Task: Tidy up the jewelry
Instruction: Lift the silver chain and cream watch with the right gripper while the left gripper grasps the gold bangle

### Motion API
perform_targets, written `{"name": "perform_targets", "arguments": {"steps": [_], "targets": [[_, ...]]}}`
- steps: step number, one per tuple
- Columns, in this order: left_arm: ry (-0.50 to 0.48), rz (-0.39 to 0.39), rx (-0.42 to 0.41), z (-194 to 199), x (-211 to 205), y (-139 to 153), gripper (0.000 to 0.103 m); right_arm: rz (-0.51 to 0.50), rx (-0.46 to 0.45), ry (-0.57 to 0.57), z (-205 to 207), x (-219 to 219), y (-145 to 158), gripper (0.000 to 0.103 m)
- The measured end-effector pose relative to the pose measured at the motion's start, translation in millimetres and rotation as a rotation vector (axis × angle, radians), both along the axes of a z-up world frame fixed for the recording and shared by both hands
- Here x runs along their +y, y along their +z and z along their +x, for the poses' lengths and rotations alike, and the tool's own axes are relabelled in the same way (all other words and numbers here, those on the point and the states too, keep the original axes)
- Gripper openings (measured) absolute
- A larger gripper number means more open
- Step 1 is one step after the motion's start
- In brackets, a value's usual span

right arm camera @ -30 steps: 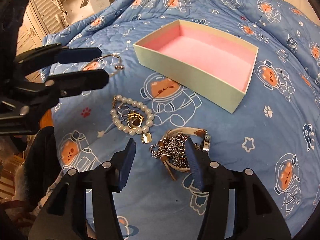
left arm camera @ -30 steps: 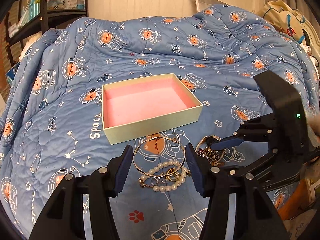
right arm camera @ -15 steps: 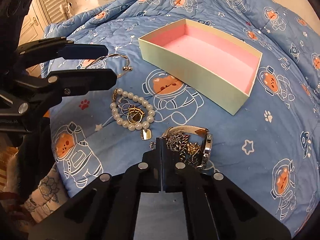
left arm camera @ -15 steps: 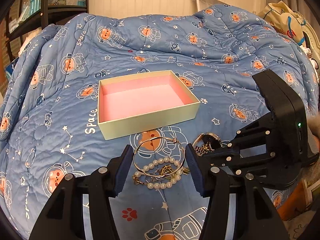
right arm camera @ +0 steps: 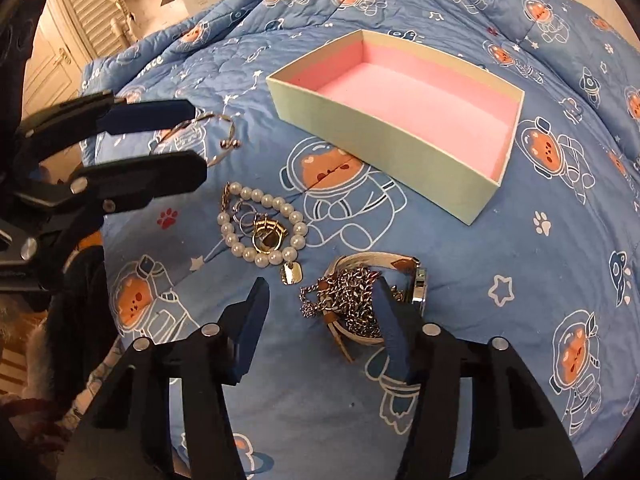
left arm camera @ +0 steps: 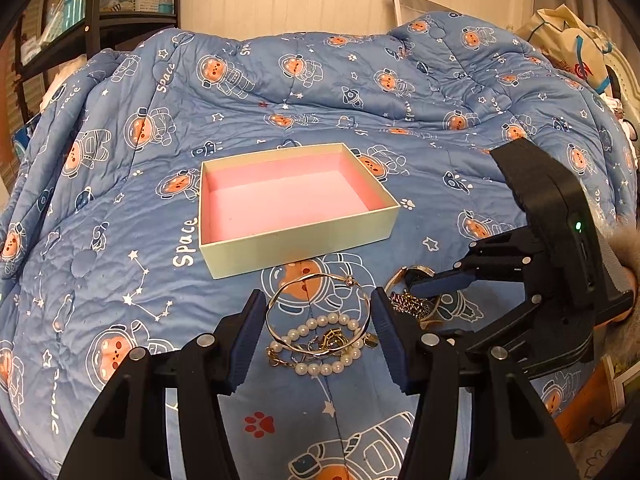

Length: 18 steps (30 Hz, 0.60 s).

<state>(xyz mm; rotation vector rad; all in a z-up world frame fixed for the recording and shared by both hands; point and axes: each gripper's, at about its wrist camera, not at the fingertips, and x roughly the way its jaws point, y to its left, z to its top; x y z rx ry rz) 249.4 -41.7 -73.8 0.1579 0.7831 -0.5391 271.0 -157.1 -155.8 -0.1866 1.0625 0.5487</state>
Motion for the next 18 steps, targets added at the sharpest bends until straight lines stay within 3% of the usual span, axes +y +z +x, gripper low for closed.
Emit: {"name": "perform_targets", "arguments": {"steps": [3, 5, 7, 12, 18], "targets": [[0.0, 0.001, 0.004, 0, 0, -2, 0.053, -0.053, 0.007, 0.03, -1, 9, -13, 0.042], [0.001, -0.001, 0.007, 0, -1, -3, 0.053, -0.102, -0.027, 0.019, 0, 11, -18, 0.027], [0.0, -0.006, 0.009, 0, -2, -4, 0.053, -0.097, -0.036, 0.018, 2, 9, -17, 0.021], [-0.008, -0.006, 0.011, 0, -3, -3, 0.053, -0.069, -0.075, 0.009, -5, -1, -3, 0.013], [-0.012, 0.001, 0.001, 0, -5, 0, 0.053, 0.007, -0.094, 0.008, -9, -14, 23, 0.013]]}}
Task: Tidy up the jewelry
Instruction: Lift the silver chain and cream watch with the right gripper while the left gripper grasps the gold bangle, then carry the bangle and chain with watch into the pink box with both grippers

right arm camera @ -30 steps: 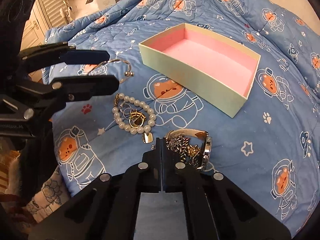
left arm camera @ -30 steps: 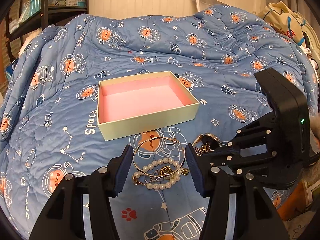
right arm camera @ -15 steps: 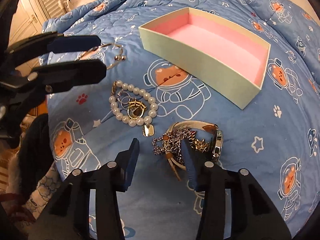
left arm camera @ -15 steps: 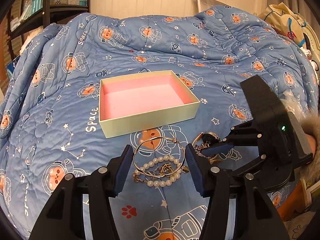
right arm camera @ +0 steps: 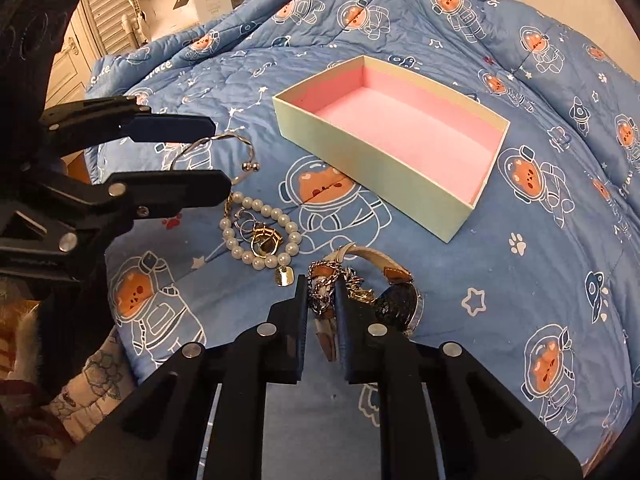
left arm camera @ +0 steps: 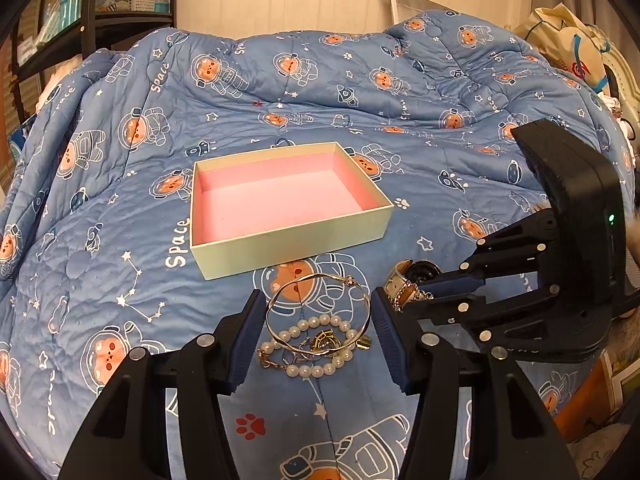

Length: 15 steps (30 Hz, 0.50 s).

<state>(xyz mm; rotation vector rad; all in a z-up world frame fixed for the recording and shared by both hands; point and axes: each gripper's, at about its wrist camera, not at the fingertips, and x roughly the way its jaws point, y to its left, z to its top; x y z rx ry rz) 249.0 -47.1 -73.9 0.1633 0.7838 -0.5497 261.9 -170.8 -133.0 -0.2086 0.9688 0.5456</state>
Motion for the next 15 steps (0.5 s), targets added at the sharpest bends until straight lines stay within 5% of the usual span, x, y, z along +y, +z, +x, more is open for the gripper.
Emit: {"name": "perform_targets", "arguments": {"steps": [15], "targets": [[-0.004, -0.017, -0.035, 0, 3, 37, 0.053, 0.277, -0.004, -0.037, -1, -29, 78, 0.013]]}}
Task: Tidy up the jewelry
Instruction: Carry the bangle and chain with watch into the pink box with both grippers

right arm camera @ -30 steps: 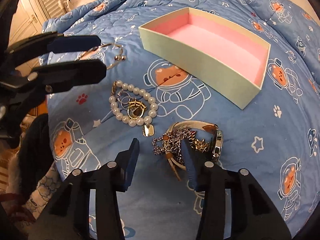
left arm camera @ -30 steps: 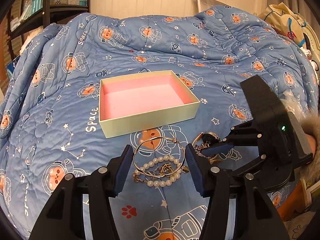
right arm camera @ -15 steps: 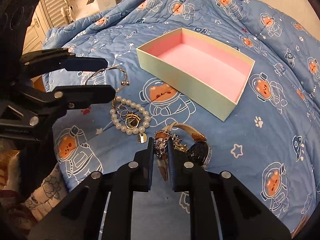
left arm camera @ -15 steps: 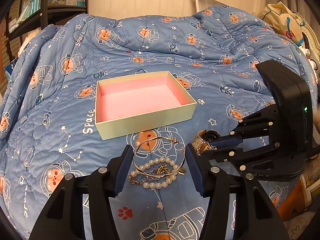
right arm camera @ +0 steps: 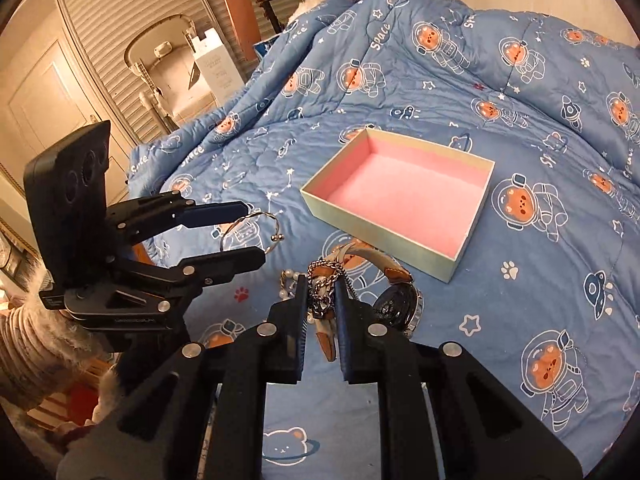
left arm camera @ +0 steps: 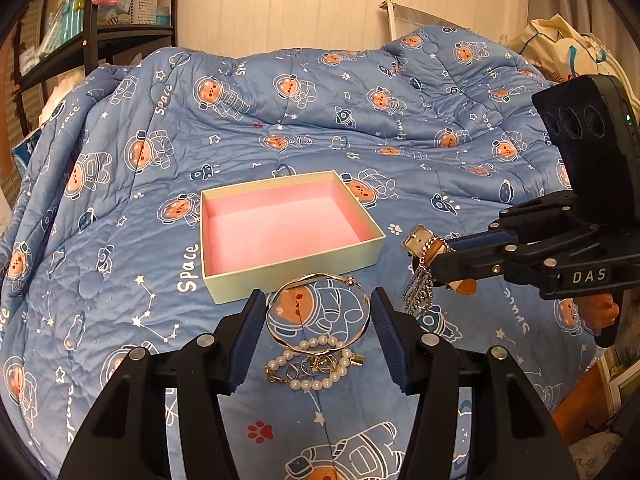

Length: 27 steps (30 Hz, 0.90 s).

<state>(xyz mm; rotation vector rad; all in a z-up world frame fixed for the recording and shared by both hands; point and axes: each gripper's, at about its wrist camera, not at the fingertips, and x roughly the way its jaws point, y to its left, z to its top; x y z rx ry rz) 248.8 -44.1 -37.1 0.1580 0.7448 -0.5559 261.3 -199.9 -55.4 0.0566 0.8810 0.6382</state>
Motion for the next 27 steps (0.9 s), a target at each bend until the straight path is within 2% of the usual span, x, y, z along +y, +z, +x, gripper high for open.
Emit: {"name": "perform_targets", "arguments": {"steps": [10, 15, 21, 27], "targets": [[0.005, -0.014, -0.048, 14, 3, 37, 0.053, 0.062, -0.11, 0.033, 2, -2, 68, 0.013], [0.02, -0.011, -0.072, 29, 5, 50, 0.053, 0.05, -0.166, 0.027, 18, 0, 94, 0.013], [0.035, 0.011, -0.055, 59, 0, 40, 0.053, 0.027, -0.182, 0.013, 55, 5, 89, 0.013], [0.056, 0.007, -0.017, 90, -2, 20, 0.053, 0.018, -0.142, -0.031, 95, 5, 58, 0.013]]}}
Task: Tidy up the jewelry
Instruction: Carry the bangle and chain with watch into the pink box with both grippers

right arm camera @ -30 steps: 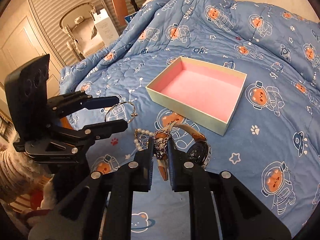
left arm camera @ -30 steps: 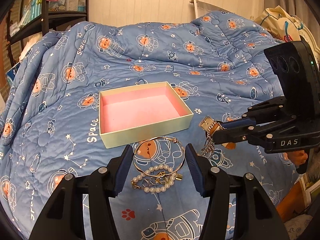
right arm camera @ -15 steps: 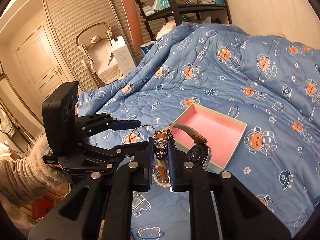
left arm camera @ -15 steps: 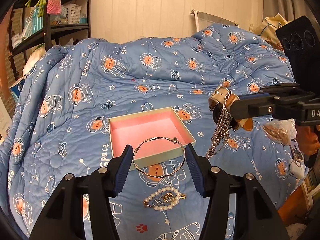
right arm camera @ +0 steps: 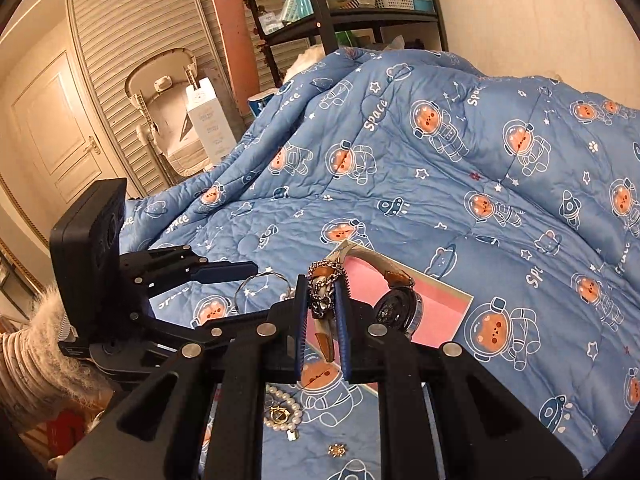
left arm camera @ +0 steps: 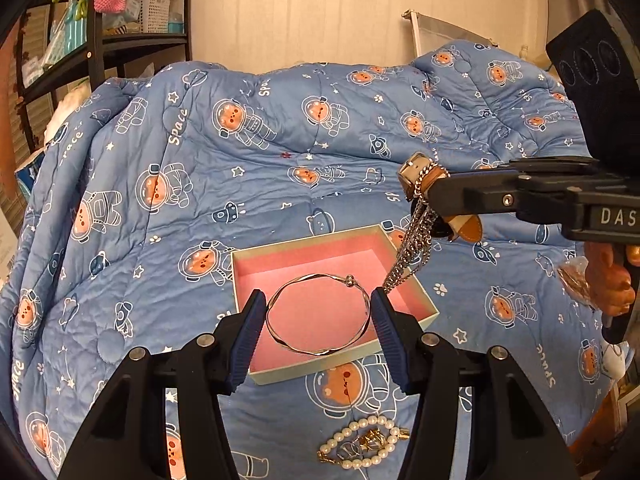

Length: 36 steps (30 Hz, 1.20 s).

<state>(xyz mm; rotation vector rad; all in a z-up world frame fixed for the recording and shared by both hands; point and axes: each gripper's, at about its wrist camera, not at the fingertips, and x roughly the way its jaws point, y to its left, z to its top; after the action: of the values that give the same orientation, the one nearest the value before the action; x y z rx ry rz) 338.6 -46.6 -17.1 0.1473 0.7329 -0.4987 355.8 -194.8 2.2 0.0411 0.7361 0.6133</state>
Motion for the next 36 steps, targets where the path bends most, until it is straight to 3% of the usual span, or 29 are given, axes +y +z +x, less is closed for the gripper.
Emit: {"name": "perform_targets", "arguments": {"steps": [14, 26, 36], "targets": [[0.039, 0.013, 0.1, 53, -12, -62, 0.053, -0.108, 0.131, -0.045, 60, 4, -91, 0.014], [0.002, 0.113, 0.145, 70, -28, -99, 0.053, -0.29, 0.183, 0.027, 94, 31, -125, 0.014], [0.006, 0.108, 0.167, 80, -31, -110, 0.053, -0.37, 0.196, 0.031, 114, 47, -137, 0.014]]}}
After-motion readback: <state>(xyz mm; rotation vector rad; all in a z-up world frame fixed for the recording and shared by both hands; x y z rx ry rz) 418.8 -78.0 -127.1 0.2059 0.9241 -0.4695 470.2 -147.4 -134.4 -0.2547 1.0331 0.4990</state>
